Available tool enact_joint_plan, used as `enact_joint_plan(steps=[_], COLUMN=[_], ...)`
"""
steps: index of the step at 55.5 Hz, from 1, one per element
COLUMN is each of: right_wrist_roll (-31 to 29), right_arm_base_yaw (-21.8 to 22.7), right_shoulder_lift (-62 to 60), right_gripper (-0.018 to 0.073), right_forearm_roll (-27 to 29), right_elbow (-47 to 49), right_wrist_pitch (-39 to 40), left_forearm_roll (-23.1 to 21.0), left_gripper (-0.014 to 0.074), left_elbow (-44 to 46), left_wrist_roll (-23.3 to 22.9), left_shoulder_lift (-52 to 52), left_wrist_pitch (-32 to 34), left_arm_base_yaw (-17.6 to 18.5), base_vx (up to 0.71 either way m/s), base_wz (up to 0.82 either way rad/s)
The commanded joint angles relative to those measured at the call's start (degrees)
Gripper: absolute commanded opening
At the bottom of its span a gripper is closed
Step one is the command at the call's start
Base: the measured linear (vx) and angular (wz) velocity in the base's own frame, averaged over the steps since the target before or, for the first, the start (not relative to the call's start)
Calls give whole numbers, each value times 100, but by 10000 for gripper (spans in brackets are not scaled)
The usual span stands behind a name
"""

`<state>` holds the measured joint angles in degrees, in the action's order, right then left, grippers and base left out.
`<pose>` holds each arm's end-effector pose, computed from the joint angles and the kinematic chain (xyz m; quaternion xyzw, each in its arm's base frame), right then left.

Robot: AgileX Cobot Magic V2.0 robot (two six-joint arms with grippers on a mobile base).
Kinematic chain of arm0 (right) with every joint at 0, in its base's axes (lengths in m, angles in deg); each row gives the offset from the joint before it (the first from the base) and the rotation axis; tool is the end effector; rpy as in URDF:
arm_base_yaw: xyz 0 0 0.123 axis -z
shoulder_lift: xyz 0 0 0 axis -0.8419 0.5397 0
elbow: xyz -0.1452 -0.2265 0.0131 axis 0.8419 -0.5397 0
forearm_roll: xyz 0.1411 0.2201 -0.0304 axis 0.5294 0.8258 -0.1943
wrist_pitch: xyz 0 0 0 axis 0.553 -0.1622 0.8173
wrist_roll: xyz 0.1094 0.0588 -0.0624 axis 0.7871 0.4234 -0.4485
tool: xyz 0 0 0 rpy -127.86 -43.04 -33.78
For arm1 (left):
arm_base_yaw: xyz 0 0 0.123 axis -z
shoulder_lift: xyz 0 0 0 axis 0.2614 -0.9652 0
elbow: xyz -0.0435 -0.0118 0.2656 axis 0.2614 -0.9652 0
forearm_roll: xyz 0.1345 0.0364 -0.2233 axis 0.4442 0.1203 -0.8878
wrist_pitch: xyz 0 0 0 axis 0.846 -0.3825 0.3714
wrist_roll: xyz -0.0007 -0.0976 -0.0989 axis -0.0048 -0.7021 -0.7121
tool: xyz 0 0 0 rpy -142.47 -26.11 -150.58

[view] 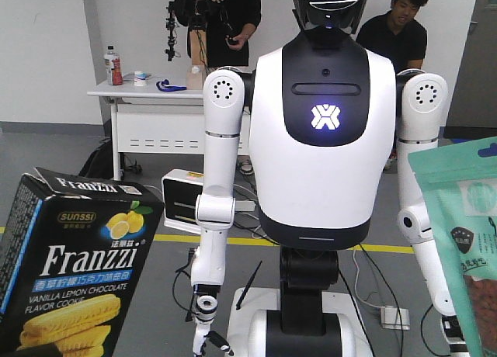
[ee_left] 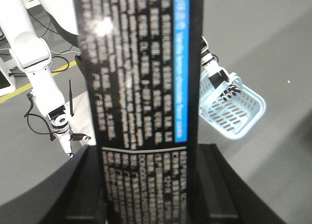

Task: Pick snacks and fruit into basket

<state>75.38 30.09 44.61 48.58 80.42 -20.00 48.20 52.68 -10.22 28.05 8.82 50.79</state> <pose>0.1589 0.0652 0.3878 -0.1959 0.8269 0.0650 0.5231 0.1553 -0.1238 0.3687 0.3192 0.8039 -0.1616 0.4751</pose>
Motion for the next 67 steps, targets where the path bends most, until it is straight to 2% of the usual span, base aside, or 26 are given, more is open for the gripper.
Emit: enact_joint_plan(steps=[1,67], right_wrist_roll=[-68,-68], right_arm_base_yaw=[-11,-11], right_shoulder_lift=[-1,-1], right_gripper=[-7,-7], right_forearm_roll=[-110,-110], right_elbow=[190,190], right_wrist_pitch=[507,507], left_forearm_roll=[-70,-70], left_gripper=[40,40], left_elbow=[209,209], left_wrist_roll=[-5,-5], left_shoulder_lift=[44,44], left_wrist_pitch=[509,509], left_arm_base_yaw=[23,23], base_vx=[0,0], base_wz=[0,0])
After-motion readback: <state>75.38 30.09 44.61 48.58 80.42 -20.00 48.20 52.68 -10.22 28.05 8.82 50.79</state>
